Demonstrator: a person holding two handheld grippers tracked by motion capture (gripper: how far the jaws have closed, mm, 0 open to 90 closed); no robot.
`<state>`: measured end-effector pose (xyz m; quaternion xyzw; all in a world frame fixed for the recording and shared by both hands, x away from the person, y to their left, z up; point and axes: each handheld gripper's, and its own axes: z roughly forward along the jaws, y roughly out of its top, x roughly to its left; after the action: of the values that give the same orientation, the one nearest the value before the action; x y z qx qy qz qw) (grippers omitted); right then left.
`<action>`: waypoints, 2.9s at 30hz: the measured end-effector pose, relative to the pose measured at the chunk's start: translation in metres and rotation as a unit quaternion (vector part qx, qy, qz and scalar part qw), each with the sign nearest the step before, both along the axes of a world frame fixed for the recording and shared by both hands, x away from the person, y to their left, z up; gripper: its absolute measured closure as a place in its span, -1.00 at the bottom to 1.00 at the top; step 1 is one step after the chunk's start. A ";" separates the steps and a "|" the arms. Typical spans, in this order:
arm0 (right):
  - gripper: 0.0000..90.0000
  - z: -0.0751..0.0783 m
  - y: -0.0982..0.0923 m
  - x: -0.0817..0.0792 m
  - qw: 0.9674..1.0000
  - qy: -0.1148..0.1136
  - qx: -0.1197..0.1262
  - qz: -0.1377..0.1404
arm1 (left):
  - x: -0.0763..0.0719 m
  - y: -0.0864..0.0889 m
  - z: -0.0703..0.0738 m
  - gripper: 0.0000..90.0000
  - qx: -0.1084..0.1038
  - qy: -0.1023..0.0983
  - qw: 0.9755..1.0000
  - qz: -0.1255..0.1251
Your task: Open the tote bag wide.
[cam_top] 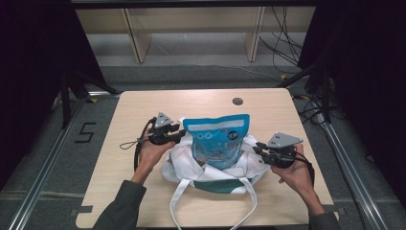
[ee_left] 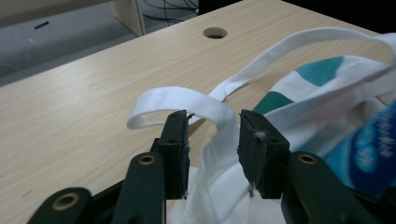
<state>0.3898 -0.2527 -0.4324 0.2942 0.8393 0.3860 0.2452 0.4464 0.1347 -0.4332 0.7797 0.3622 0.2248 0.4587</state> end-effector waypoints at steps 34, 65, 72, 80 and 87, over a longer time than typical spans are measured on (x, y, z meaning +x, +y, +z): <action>0.34 -0.014 0.000 0.052 0.997 0.025 -0.007 -0.076 | -0.027 0.007 -0.028 0.46 0.014 0.029 0.999 0.007; 1.00 -0.060 0.030 -0.011 0.986 0.105 -0.122 0.038 | -0.063 -0.006 -0.083 0.90 0.080 0.085 0.991 -0.067; 1.00 -0.064 0.032 0.011 0.989 0.111 -0.094 0.013 | -0.040 -0.009 -0.083 0.89 0.079 0.078 0.993 -0.051; 1.00 -0.068 0.028 0.050 0.993 0.086 -0.078 -0.009 | -0.010 -0.015 -0.085 0.89 0.063 0.083 0.994 -0.021; 1.00 -0.069 0.023 0.070 0.993 0.091 -0.066 -0.019 | 0.003 -0.016 -0.087 0.89 0.037 0.082 0.996 -0.006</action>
<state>0.4599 -0.2300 -0.5013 0.3272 0.8761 0.2965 0.1937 0.4491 0.1182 -0.5206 0.8140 0.3853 0.1710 0.3996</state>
